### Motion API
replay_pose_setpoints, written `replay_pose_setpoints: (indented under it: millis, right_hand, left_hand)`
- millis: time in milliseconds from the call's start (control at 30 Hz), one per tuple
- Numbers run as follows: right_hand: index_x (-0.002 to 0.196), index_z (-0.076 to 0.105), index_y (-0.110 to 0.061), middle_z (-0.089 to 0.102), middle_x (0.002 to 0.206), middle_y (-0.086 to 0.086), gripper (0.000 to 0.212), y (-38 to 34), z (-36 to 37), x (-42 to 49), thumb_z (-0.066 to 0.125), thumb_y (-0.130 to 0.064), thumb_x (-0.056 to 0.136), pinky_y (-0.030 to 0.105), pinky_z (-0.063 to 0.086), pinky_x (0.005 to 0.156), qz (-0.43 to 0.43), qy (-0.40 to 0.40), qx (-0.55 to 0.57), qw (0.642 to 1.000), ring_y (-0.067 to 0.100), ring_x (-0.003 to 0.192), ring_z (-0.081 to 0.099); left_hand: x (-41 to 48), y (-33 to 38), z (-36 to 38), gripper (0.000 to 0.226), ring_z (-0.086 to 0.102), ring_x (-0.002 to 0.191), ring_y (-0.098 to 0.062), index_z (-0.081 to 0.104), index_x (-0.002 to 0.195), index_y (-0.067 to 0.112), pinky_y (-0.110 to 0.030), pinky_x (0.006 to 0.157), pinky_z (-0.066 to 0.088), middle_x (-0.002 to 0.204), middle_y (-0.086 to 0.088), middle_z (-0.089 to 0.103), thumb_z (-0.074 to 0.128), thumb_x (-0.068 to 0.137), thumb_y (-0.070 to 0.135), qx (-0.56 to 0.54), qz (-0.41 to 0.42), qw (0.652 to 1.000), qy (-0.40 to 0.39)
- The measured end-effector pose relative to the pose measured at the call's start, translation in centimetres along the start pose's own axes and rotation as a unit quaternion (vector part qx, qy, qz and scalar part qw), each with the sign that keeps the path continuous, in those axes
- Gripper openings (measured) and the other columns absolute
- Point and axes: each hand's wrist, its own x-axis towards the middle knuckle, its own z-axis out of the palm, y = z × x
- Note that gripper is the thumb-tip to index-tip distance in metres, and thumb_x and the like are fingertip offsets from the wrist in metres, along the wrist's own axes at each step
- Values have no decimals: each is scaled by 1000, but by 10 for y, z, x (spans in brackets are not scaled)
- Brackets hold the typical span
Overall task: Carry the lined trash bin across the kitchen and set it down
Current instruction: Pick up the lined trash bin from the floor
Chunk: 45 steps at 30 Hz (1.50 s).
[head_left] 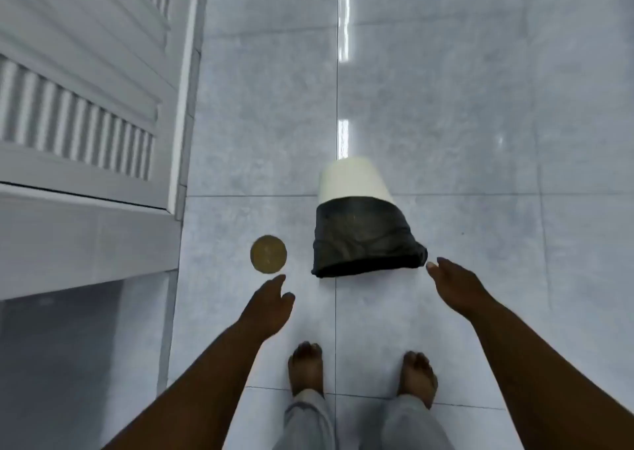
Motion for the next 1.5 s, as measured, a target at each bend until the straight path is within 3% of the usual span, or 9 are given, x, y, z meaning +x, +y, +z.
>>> replay_pose_setpoints:
  millis: [200,333,500,633,867,1067,1200,1300,1500]
  right_hand:
    - [155,31,-5,40,157,21,63,10,23,64,55,-20,99,35,33,109,-22,4,-47,999,36,143,40]
    - [151,41,-11,54,146,20,52,14,35,84,52,-21,101,36,38,102,-53,17,-33,998,38,133,50]
    - [120,62,-1,68,114,23,33,19,45,80,50,-26,102,32,36,75,-94,101,-3,990,39,101,62]
    - [102,59,1,59,93,15,36,-4,24,55,49,-33,101,31,32,68,-114,189,52,974,29,81,53]
    - [131,61,-11,62,127,13,41,-34,-19,32,48,-36,101,30,39,86,-143,195,110,964,31,114,62]
    - [131,64,-10,66,126,15,37,-17,-16,32,50,-27,101,36,46,89,-125,136,84,979,34,114,63]
    - [128,66,-13,68,120,12,35,-7,-6,37,49,-25,101,37,49,87,-130,137,97,977,32,109,66]
    - [132,63,-16,64,127,12,36,-3,-1,38,47,-27,101,45,49,98,-120,140,125,975,30,116,62]
    - [131,63,-23,63,136,6,60,24,14,39,34,-62,97,48,42,109,-17,161,242,957,27,125,57]
  left_hand:
    - [81,18,36,67,23,150,-26,18,156,9,-32,117,23,164,-11,21,49,96,12,47,0,998,-52]
    - [103,28,61,57,51,127,-33,33,148,12,-37,99,43,144,-15,50,48,93,5,-6,7,998,-69]
    - [96,31,65,44,55,108,-27,44,137,11,-39,94,46,120,-8,57,49,93,12,-103,-15,994,-37]
    - [77,35,45,46,58,94,-22,54,131,14,-28,71,44,116,-11,63,51,85,13,-211,-20,977,21]
    - [53,67,15,48,53,78,-5,52,134,18,-23,63,44,88,11,55,55,87,8,-276,13,956,98]
    - [56,64,17,51,62,103,-25,53,133,20,-46,94,54,118,-7,64,53,82,11,-260,7,965,17]
    - [64,56,20,40,60,93,-13,54,115,29,-33,82,51,99,10,61,49,85,4,-267,37,963,8]
    - [73,51,22,43,59,90,-9,53,120,31,-34,87,51,97,13,59,48,88,3,-285,48,957,15]
    - [83,34,29,40,52,122,-15,55,133,25,-38,104,40,124,7,58,38,101,43,-311,40,950,-2]
